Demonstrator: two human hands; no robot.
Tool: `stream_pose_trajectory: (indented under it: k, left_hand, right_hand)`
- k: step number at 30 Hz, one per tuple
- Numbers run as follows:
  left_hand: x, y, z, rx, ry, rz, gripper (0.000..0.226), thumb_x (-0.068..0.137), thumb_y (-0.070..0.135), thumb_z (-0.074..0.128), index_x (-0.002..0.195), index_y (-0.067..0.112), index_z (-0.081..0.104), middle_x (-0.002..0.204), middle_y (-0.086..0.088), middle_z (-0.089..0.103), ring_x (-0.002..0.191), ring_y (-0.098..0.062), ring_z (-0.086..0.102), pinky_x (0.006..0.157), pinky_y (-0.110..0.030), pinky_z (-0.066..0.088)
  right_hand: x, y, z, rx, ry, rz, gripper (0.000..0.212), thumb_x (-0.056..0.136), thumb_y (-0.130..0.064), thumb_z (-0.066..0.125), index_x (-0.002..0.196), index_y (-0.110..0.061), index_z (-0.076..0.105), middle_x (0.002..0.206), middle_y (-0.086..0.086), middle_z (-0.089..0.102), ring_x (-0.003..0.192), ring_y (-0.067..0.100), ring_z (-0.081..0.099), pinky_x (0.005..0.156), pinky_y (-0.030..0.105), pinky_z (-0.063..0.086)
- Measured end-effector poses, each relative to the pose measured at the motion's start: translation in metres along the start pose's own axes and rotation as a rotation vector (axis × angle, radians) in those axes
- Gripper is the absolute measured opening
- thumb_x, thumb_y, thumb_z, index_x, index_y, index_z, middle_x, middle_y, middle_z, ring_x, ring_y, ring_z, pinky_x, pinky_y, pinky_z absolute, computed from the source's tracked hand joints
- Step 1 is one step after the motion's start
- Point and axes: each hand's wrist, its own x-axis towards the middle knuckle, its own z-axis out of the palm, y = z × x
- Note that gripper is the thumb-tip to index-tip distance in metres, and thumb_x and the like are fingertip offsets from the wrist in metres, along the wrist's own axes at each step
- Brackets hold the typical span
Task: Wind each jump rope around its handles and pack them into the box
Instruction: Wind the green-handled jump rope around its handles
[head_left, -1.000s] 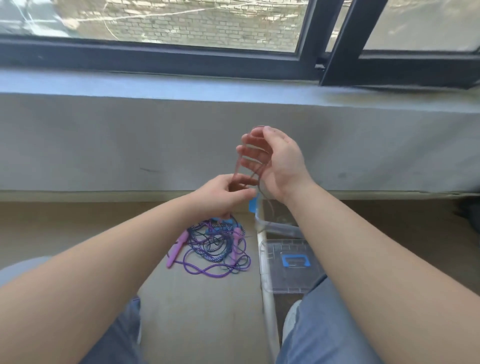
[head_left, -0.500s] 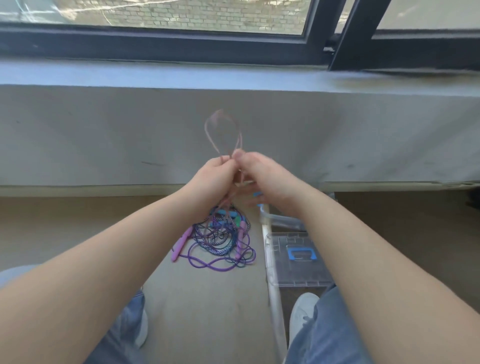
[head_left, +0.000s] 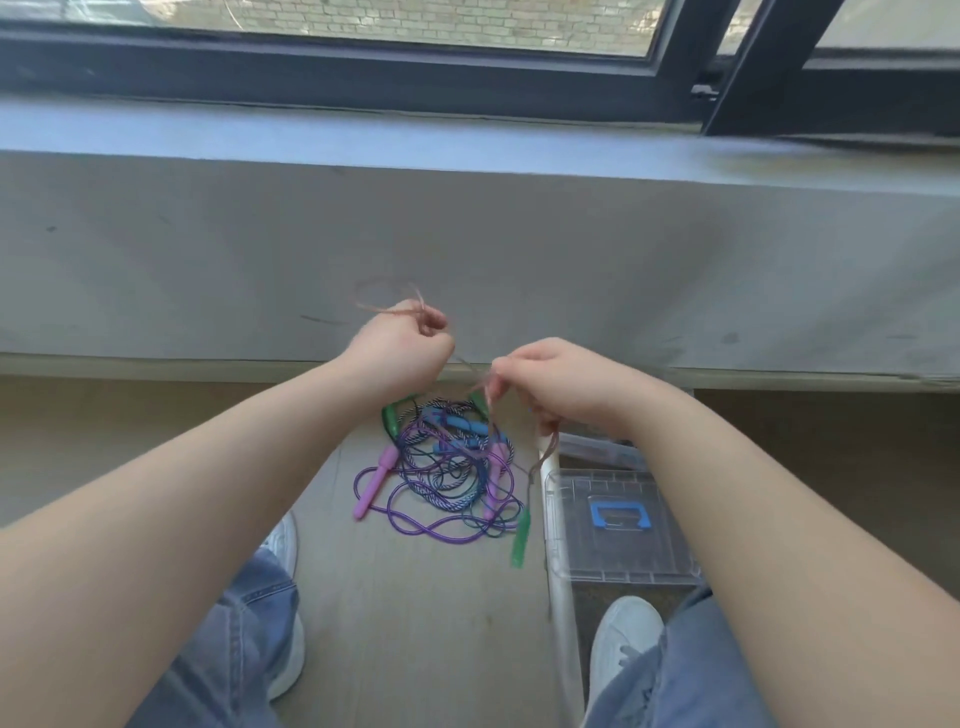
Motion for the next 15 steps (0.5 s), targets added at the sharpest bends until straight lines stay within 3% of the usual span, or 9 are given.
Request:
stream_pose_trajectory:
  k: [3, 6, 10, 13, 15]
  left_hand:
    - [-0.004, -0.001, 0.002, 0.264, -0.095, -0.081, 0.032, 0.089, 0.035, 0.051, 0.112, 0.014, 0.056, 0.101, -0.008, 0.068, 0.087, -0.025, 0.064, 0.080, -0.036, 0.057]
    - [-0.012, 0.006, 0.009, 0.144, -0.211, -0.223, 0.051, 0.091, 0.054, 0.045, 0.121, 0.013, 0.053, 0.110, -0.010, 0.063, 0.096, -0.028, 0.066, 0.084, -0.045, 0.060]
    - [-0.015, 0.011, 0.021, 0.252, -0.117, -0.151, 0.065, 0.090, 0.057, 0.047, 0.138, 0.013, 0.041, 0.131, -0.013, 0.054, 0.109, -0.030, 0.055, 0.089, -0.035, 0.047]
    - [-0.020, 0.011, 0.025, 0.209, -0.013, -0.087, 0.057, 0.087, 0.050, 0.057, 0.133, 0.019, 0.043, 0.131, -0.010, 0.045, 0.113, -0.031, 0.054, 0.088, -0.035, 0.041]
    - [-0.023, 0.011, 0.028, 0.161, 0.038, 0.066, 0.027, 0.084, 0.036, 0.063, 0.106, 0.024, 0.053, 0.108, 0.000, 0.054, 0.094, -0.022, 0.058, 0.076, -0.028, 0.040]
  right_hand:
    - [0.003, -0.003, -0.005, 0.204, 0.029, 0.015, 0.027, 0.102, -0.016, 0.043, 0.091, -0.009, 0.067, 0.053, -0.004, 0.031, 0.048, 0.015, 0.028, 0.052, 0.028, 0.032]
    - [0.004, -0.003, -0.004, 0.322, 0.053, 0.037, 0.025, 0.105, -0.018, 0.040, 0.096, -0.013, 0.064, 0.057, -0.003, 0.034, 0.045, 0.013, 0.029, 0.047, 0.025, 0.030]
    - [0.003, -0.005, -0.003, 0.454, 0.091, 0.025, 0.023, 0.109, -0.023, 0.039, 0.104, -0.018, 0.061, 0.058, -0.004, 0.039, 0.038, 0.008, 0.028, 0.039, 0.016, 0.025]
    - [0.004, -0.008, -0.003, 0.593, 0.082, -0.036, 0.022, 0.109, -0.019, 0.037, 0.110, -0.017, 0.060, 0.059, -0.002, 0.044, 0.040, 0.009, 0.031, 0.039, 0.018, 0.028]
    - [0.003, -0.012, -0.003, 0.676, 0.075, -0.090, 0.023, 0.109, -0.014, 0.036, 0.116, -0.014, 0.058, 0.063, 0.003, 0.051, 0.044, 0.013, 0.041, 0.041, 0.023, 0.039]
